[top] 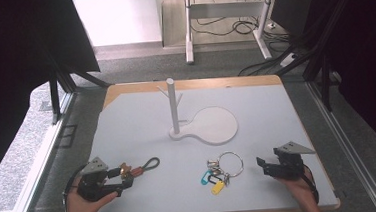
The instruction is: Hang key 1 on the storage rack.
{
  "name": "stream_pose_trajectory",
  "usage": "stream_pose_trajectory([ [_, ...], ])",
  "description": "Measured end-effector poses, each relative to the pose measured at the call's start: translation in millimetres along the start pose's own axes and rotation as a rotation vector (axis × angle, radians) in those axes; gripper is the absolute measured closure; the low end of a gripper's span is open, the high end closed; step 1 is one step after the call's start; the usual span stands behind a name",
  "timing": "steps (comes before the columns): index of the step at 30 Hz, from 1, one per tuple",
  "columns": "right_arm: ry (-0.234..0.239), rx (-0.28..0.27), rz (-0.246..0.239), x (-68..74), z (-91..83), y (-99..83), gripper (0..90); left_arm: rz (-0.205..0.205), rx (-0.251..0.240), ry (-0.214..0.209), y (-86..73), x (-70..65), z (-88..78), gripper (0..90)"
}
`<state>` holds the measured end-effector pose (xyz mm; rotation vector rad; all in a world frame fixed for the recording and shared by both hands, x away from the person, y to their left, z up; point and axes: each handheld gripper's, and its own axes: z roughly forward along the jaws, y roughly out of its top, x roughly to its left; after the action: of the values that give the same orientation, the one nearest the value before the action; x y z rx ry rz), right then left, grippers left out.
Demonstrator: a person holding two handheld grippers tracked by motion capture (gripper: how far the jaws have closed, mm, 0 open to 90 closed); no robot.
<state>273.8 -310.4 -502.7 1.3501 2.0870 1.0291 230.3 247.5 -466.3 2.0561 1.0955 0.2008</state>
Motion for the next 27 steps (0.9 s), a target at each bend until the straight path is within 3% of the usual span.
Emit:
stream_pose_trajectory([
  [13,0.027,-0.009,0.008,0.3,-1.1,-0.5,25.5,0.009,-0.037,-0.005,-1.1,-0.7,1.5,35.9],
  [19,0.042,0.002,0.004,0.2,0.9,-1.4,25.9,0.030,-0.037,-0.022,7.4,-3.9,5.5,36.1],
  [21,0.045,0.006,0.005,-0.2,1.0,-2.1,26.2,0.040,-0.048,-0.032,11.6,-3.6,6.8,36.0],
  [23,0.048,0.008,0.001,-2.5,1.8,-1.8,26.5,0.032,-0.116,-0.103,18.1,-1.2,6.6,36.0],
  [27,0.047,0.012,0.006,-5.2,2.8,-1.4,26.7,0.062,-0.110,-0.095,24.7,-4.0,3.4,35.6],
])
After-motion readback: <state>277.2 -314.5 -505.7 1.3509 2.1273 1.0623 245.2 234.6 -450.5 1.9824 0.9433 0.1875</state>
